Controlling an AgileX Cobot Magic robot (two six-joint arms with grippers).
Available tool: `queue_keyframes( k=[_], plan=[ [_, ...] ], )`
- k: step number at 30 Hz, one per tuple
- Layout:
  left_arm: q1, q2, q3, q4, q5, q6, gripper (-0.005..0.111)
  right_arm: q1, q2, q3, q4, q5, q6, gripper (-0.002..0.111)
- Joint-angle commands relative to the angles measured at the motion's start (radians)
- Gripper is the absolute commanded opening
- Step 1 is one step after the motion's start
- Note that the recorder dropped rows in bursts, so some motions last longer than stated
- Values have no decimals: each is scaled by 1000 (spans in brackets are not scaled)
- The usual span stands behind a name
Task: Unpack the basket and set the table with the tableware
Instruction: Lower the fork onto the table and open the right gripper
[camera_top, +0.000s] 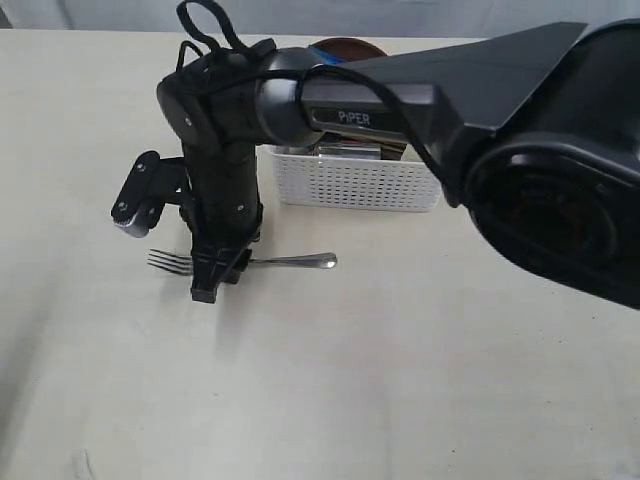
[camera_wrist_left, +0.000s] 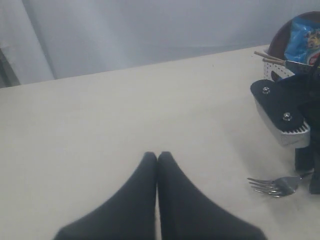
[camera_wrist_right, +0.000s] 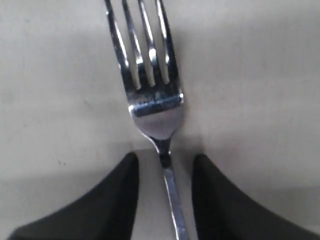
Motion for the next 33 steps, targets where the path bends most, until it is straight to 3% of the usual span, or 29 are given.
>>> queue_keyframes(
  k=[1,6,10,14,20,24,33],
  plan=[
    [2,-3,2,-2,-8,0,0,-2,-3,-7,-15,-2,10,4],
    [2,-3,2,-2,-8,0,0,-2,-18,-7,27,22,82,0],
    [2,-3,2,-2,-8,0,0,-2,-52,-7,42,22,291,0],
    [2,-3,2,-2,-8,0,0,-10,-124,1,2,26,781,0],
    [2,-3,2,-2,-8,0,0,-9,-144,165,28,8,1225,0],
    [2,-3,2,-2,-8,0,0,10,-144,223,142,-172,1291,0],
    [2,-3,2,-2,-8,0,0,24,-142,228,129,-190,1239,5]
  ],
)
